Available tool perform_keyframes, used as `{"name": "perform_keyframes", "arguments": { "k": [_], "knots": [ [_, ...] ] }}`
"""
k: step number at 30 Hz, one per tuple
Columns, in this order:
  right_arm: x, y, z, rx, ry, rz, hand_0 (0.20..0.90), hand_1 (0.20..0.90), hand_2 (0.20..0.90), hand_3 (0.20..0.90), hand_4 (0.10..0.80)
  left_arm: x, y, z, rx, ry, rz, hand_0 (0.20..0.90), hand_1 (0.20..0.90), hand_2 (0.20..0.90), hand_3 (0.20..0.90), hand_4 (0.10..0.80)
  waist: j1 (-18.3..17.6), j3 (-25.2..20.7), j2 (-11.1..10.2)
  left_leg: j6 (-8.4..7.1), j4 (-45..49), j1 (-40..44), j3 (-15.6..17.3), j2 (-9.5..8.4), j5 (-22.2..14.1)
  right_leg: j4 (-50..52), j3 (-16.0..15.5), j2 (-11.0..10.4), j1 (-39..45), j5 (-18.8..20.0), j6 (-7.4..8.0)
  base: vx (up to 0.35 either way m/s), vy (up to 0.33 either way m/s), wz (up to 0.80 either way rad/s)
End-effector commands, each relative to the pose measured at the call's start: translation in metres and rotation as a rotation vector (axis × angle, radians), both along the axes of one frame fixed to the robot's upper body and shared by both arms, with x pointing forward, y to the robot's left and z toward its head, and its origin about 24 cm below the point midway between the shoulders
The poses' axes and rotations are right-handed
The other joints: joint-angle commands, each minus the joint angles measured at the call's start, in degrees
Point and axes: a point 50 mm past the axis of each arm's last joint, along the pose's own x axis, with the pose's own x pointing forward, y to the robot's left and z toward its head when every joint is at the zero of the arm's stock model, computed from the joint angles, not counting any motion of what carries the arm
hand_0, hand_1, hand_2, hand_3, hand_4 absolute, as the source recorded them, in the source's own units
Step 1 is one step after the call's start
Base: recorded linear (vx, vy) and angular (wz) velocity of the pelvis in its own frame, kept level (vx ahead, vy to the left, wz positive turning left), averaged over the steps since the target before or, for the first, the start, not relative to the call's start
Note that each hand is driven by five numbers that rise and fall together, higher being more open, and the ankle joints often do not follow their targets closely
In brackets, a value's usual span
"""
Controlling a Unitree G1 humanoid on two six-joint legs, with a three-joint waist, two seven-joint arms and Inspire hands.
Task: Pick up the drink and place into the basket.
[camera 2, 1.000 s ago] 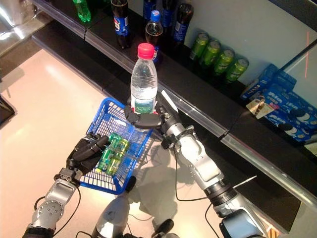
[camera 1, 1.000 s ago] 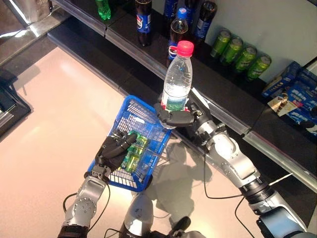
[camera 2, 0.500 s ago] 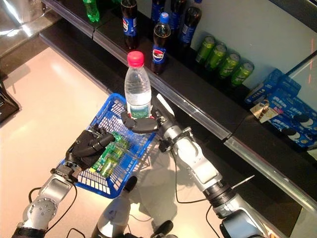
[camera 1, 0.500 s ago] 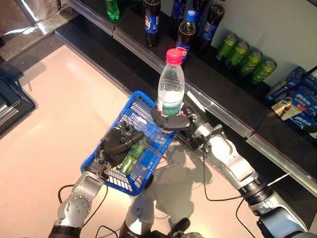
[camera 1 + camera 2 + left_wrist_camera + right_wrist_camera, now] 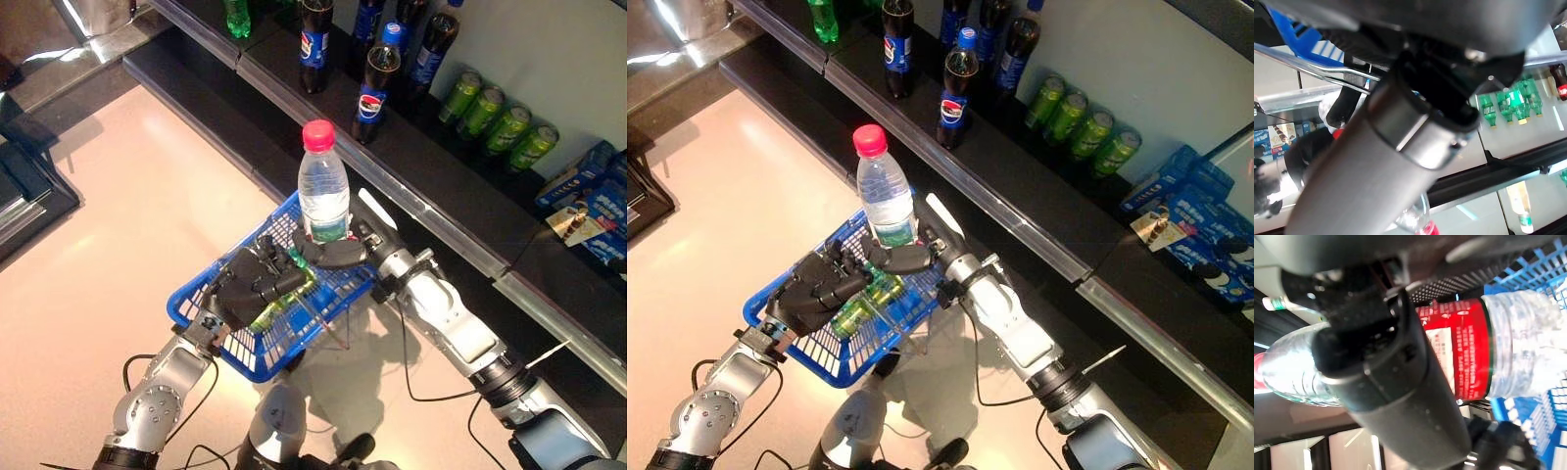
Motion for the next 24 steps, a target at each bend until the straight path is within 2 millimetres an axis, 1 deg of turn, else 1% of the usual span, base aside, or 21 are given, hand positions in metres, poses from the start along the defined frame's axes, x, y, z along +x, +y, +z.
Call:
{"name": "perform_keyframes", "arguments": {
  "k": [1, 8, 9, 10, 13, 15, 17, 19, 22, 24],
  "knots": [
    [-0.02, 0.025, -0.004, 0.079, -0.118, 0.112, 0.3, 0.3, 0.3, 0.2, 0.1, -0.036, -0.043, 0.103, -0.317, -0.682, -0.387, 0.3, 0.3, 0.3, 0.2, 0.1, -0.4, -22.5, 0.6, -0.8, -0.4, 3.6, 0.6, 0.4, -5.7, 0.5, -0.2, 0.0, -2.9, 4.0, -0.89, 0.0, 0.0, 0.0],
    [-0.017, 0.022, -0.018, 0.015, -0.108, 0.068, 0.3, 0.3, 0.3, 0.2, 0.1, -0.039, -0.044, 0.109, -0.323, -0.718, -0.411, 0.3, 0.3, 0.3, 0.2, 0.1, -0.1, -22.6, 0.5, -0.84, -0.4, 3.4, 0.4, 0.39, -5.7, 0.5, -0.4, 0.0, -2.9, 4.0, -0.85, 0.0, 0.0, 0.0],
    [-0.016, 0.019, -0.029, -0.016, -0.093, 0.042, 0.3, 0.3, 0.3, 0.2, 0.1, -0.042, -0.044, 0.112, -0.328, -0.731, -0.426, 0.3, 0.3, 0.3, 0.2, 0.1, 0.2, -22.6, 0.5, -0.97, -0.4, 3.6, 0.4, 0.52, -5.9, 0.5, -0.3, 0.2, -2.7, 3.7, -0.92, 0.0, 0.0, 0.0],
    [-0.016, 0.019, -0.029, -0.016, -0.093, 0.042, 0.3, 0.3, 0.3, 0.2, 0.1, -0.042, -0.044, 0.112, -0.328, -0.731, -0.426, 0.3, 0.3, 0.3, 0.2, 0.1, 0.2, -22.6, 0.5, -0.97, -0.4, 3.6, 0.4, 0.52, -5.9, 0.5, -0.3, 0.2, -2.7, 3.7, -0.92, 0.0, 0.0, 0.0],
    [-0.016, 0.013, -0.042, -0.064, -0.076, 0.006, 0.3, 0.3, 0.3, 0.2, 0.1, -0.044, -0.042, 0.114, -0.327, -0.753, -0.44, 0.3, 0.3, 0.3, 0.2, 0.1, 0.3, -22.5, 0.5, -1.0, -0.4, 3.5, 0.4, 0.54, -5.9, 0.5, -0.3, 0.2, -2.7, 3.7, -0.88, -0.003, -0.005, 0.02],
    [-0.015, 0.009, -0.05, -0.07, -0.048, -0.019, 0.3, 0.3, 0.3, 0.2, 0.1, -0.047, -0.041, 0.115, -0.326, -0.767, -0.447, 0.3, 0.3, 0.3, 0.2, 0.1, 0.5, -22.6, 0.5, -0.99, -0.4, 3.4, 0.3, 0.47, -5.8, 0.5, -0.3, 0.3, -2.7, 3.7, -0.88, -0.009, -0.017, 0.09],
    [-0.015, 0.006, -0.054, -0.073, -0.038, -0.031, 0.3, 0.3, 0.3, 0.2, 0.1, -0.048, -0.04, 0.116, -0.321, -0.774, -0.447, 0.3, 0.3, 0.3, 0.2, 0.1, 0.5, -22.6, 0.5, -0.98, -0.4, 3.4, 0.2, 0.48, -5.9, 0.5, -0.4, 0.3, -2.8, 3.7, -0.89, -0.001, -0.014, 0.09],
    [-0.017, 0.003, -0.064, -0.078, -0.011, -0.052, 0.3, 0.3, 0.3, 0.2, 0.1, -0.049, -0.039, 0.117, -0.319, -0.786, -0.447, 0.3, 0.3, 0.3, 0.2, 0.1, 0.5, -22.7, 0.5, -0.99, -0.4, 3.4, 0.1, 0.47, -5.9, 0.6, -0.3, 0.2, -2.7, 3.6, -0.83, 0.0, 0.0, 0.0],
    [-0.019, 0.002, -0.072, -0.096, 0.004, -0.059, 0.3, 0.3, 0.3, 0.2, 0.1, -0.05, -0.037, 0.118, -0.316, -0.8, -0.449, 0.3, 0.3, 0.3, 0.2, 0.1, 0.5, -22.7, 0.6, -1.0, -0.4, 3.3, 0.0, 0.47, -5.9, 0.5, -0.2, 0.3, -2.8, 3.6, -0.87, 0.0, 0.0, 0.0],
    [-0.02, 0.002, -0.073, -0.1, 0.004, -0.06, 0.3, 0.3, 0.3, 0.2, 0.1, -0.051, -0.037, 0.118, -0.316, -0.802, -0.45, 0.3, 0.3, 0.3, 0.2, 0.1, 0.5, -22.7, 0.6, -1.0, -0.4, 3.3, 0.0, 0.47, -5.9, 0.5, -0.1, 0.3, -2.8, 3.6, -0.88, 0.0, 0.0, 0.0]
  ]
}}
